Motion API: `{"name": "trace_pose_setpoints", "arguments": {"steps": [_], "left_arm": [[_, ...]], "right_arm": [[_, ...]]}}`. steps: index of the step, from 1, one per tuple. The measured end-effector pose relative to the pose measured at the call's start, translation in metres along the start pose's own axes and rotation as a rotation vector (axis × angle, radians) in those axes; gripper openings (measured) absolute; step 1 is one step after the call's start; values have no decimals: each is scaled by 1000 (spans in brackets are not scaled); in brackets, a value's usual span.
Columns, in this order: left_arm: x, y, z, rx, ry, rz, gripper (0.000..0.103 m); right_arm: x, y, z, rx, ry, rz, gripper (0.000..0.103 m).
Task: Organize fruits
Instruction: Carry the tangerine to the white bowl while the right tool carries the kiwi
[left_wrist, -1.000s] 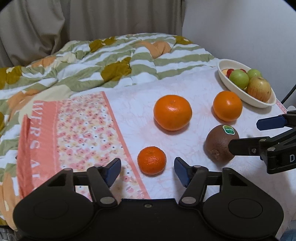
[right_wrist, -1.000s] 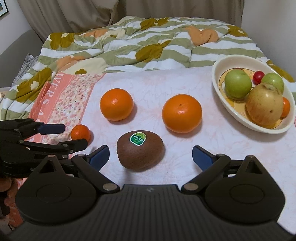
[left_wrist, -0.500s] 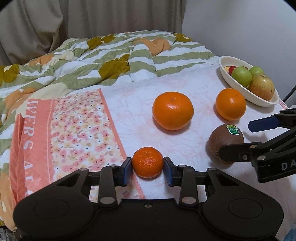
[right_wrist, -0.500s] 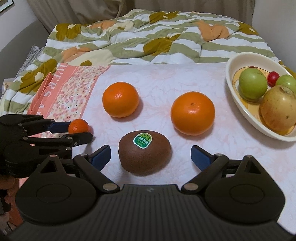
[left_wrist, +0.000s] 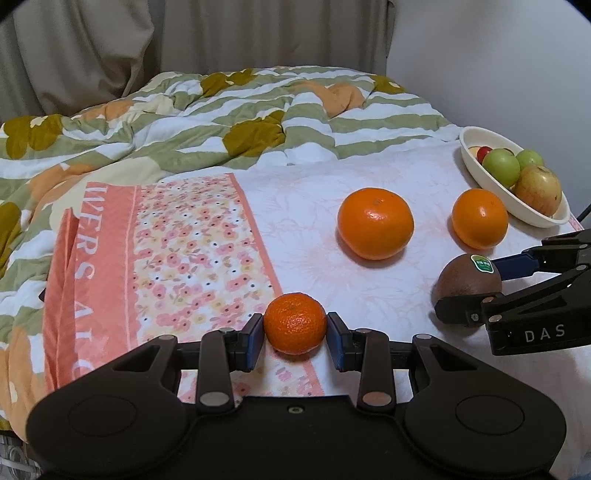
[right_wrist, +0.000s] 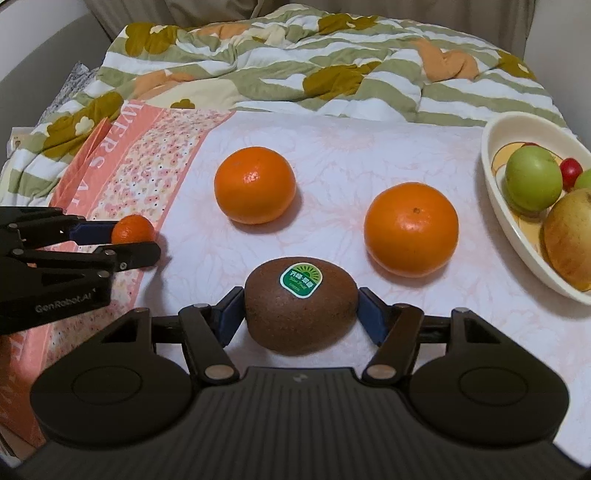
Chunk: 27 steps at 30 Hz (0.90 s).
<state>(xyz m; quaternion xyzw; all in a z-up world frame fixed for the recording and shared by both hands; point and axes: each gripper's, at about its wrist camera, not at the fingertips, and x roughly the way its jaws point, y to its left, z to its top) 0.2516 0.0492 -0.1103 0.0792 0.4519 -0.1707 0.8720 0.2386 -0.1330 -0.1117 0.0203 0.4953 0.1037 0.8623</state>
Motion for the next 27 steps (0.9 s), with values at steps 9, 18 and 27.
{"name": "trace_pose_setpoints", "arguments": {"steps": [9, 18, 27], "left_arm": [[-27, 0, -2, -24, -58, 32, 40], [-68, -14, -6, -47, -133, 37, 40], [-107, -52, -12, -37, -196, -7, 40]], "right_arm": [[-23, 3, -2, 1, -52, 2, 80], [-67, 0, -13, 24, -124, -11, 80], [-124, -16, -42, 66, -179, -62, 80]]}}
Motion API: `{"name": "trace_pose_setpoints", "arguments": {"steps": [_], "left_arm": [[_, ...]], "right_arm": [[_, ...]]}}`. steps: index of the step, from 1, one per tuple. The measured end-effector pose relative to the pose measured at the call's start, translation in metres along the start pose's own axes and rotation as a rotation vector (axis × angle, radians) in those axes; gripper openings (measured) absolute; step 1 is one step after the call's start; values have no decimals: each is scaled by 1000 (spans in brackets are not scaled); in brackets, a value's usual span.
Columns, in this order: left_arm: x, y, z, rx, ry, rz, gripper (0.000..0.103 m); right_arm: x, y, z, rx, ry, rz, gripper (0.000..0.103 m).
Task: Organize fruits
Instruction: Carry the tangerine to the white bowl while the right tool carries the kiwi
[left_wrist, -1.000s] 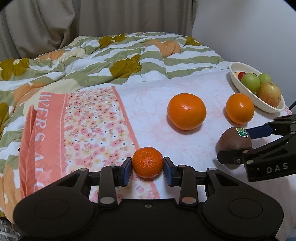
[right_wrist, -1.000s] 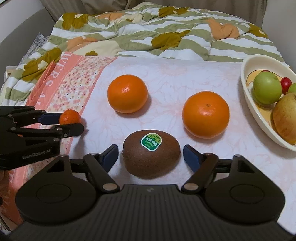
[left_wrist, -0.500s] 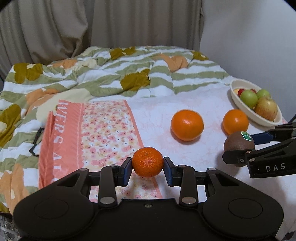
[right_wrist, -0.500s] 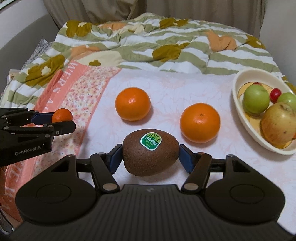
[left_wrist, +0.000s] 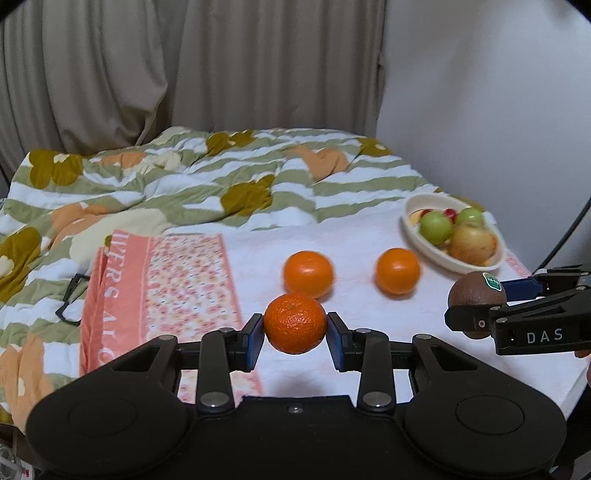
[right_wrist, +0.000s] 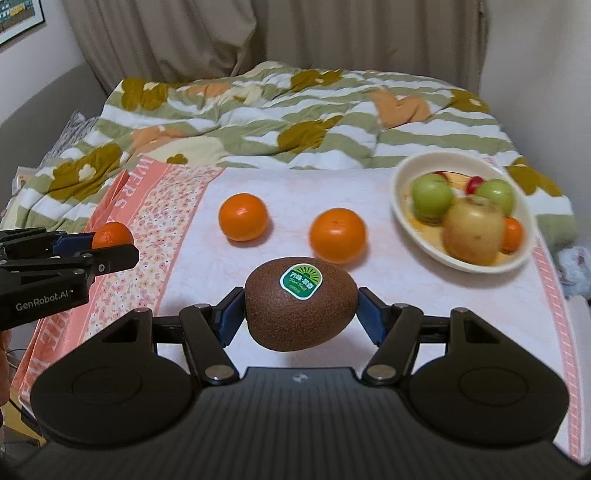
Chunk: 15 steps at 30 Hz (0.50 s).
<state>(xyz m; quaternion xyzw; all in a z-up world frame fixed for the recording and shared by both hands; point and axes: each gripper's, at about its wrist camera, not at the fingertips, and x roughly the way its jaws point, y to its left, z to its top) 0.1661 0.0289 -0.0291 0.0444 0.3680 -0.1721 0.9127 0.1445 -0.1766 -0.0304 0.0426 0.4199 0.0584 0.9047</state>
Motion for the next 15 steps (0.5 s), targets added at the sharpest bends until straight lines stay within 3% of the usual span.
{"name": "trace_pose_setpoints", "arguments": {"steps": [15], "left_arm": [[-19, -109, 23, -26, -85, 33, 40]], "right_arm": [[-70, -103, -17, -15, -45, 13, 80]]}}
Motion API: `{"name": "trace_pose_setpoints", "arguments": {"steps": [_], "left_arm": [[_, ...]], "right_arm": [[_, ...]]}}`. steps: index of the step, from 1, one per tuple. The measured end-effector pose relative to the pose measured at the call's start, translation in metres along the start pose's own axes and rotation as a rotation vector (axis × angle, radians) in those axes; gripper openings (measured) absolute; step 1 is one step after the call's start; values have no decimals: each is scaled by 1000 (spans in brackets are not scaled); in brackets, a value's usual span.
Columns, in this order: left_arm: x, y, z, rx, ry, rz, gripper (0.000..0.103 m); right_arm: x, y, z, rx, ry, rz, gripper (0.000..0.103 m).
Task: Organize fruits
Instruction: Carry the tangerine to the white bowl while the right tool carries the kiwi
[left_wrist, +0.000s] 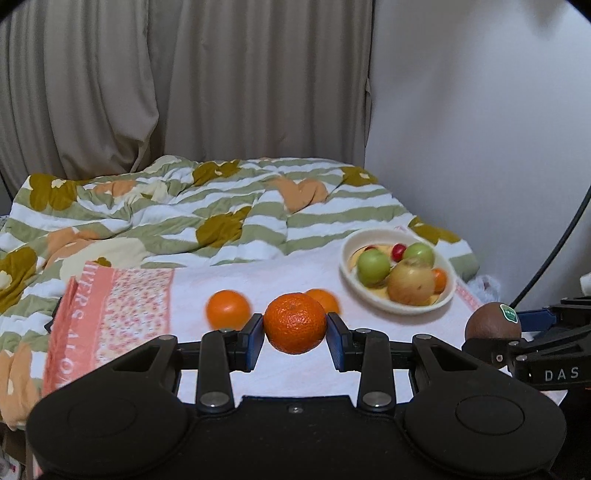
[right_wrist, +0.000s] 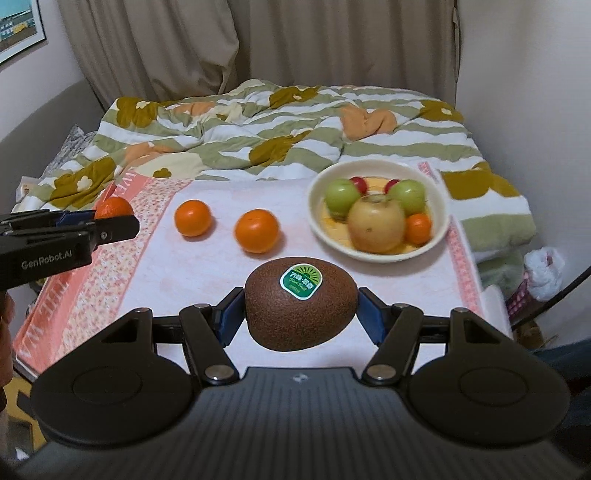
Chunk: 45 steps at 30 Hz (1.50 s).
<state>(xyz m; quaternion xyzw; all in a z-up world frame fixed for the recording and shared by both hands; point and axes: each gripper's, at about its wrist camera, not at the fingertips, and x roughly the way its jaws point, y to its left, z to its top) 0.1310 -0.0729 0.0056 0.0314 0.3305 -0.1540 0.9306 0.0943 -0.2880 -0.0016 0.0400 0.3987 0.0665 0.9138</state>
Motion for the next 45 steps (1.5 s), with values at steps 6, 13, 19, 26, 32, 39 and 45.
{"name": "trace_pose_setpoints", "arguments": {"steps": [6, 13, 19, 26, 32, 39, 45], "left_arm": [[9, -49, 11, -37, -19, 33, 40], [37, -86, 32, -65, -28, 76, 40], [69, -103, 58, -42, -23, 68, 40], [127, -109, 86, -17, 18, 47, 40], [182, -103, 102, 3, 82, 36, 40], [235, -94, 105, 12, 161, 19, 40], [260, -88, 99, 14, 223, -2, 40]], "right_arm": [[-10, -52, 11, -60, -19, 29, 80], [-5, -101, 39, -102, -41, 41, 80], [12, -133, 68, -91, -61, 37, 80], [47, -154, 100, -78, -70, 22, 80], [84, -163, 121, -58, -43, 32, 80], [119, -172, 134, -38, -9, 31, 80], [145, -178, 141, -14, 21, 26, 80]]}}
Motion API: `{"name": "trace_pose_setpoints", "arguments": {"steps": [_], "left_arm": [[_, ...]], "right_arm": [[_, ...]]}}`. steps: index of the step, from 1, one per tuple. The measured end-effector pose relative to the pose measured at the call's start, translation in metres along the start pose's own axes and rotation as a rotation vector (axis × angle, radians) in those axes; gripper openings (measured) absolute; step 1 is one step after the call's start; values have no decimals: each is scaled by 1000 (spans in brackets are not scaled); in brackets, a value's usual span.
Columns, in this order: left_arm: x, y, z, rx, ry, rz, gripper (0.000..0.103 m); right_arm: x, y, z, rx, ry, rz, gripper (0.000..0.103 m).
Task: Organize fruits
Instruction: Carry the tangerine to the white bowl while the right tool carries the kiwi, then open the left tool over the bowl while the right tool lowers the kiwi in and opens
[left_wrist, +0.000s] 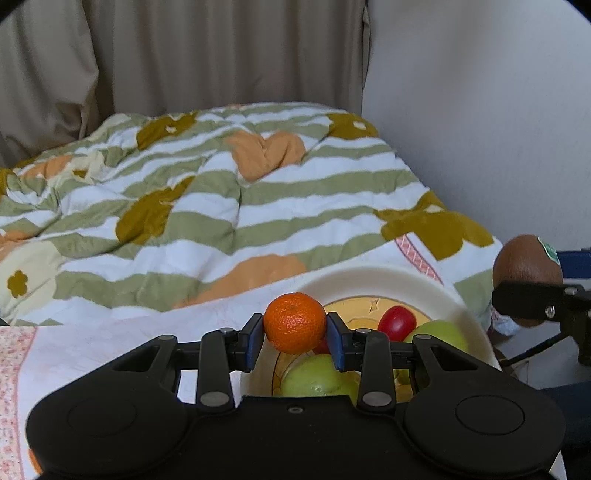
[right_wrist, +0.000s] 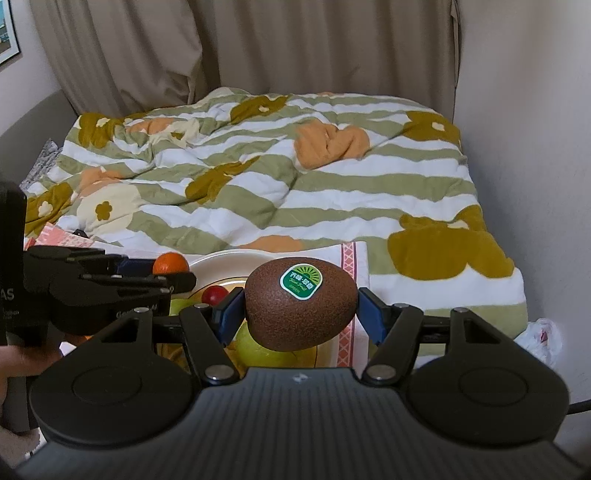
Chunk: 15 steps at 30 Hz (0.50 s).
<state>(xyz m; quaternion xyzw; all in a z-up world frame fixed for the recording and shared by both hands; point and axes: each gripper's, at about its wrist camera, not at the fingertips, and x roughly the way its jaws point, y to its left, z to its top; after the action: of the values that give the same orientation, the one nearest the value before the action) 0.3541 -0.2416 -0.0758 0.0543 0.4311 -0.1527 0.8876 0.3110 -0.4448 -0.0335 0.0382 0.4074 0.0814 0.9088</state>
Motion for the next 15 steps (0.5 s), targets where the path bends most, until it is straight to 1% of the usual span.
{"name": "trace_pose_setpoints", "arguments": {"steps": [4, 5, 6, 7, 8, 9, 10, 15], "left_arm": [[6, 0, 0, 9, 15, -2, 41], [6, 1, -1, 6, 15, -7, 49], [5, 2, 0, 5, 13, -9, 68], [3, 2, 0, 6, 4, -7, 78], [1, 2, 0, 10, -8, -1, 92], [-3, 2, -1, 16, -25, 2, 94], [-6, 3, -1, 21, -31, 2, 94], [-18, 9, -6, 24, -35, 22, 95]], "right_arm": [[8, -2, 3, 8, 10, -2, 80], [9, -2, 4, 9, 11, -3, 80], [11, -2, 5, 9, 13, -3, 80], [12, -2, 5, 10, 14, -2, 80], [11, -2, 5, 10, 14, -2, 80], [12, -2, 5, 9, 13, -1, 80], [12, -2, 5, 8, 13, -1, 80], [22, 4, 13, -9, 19, 9, 80]]}}
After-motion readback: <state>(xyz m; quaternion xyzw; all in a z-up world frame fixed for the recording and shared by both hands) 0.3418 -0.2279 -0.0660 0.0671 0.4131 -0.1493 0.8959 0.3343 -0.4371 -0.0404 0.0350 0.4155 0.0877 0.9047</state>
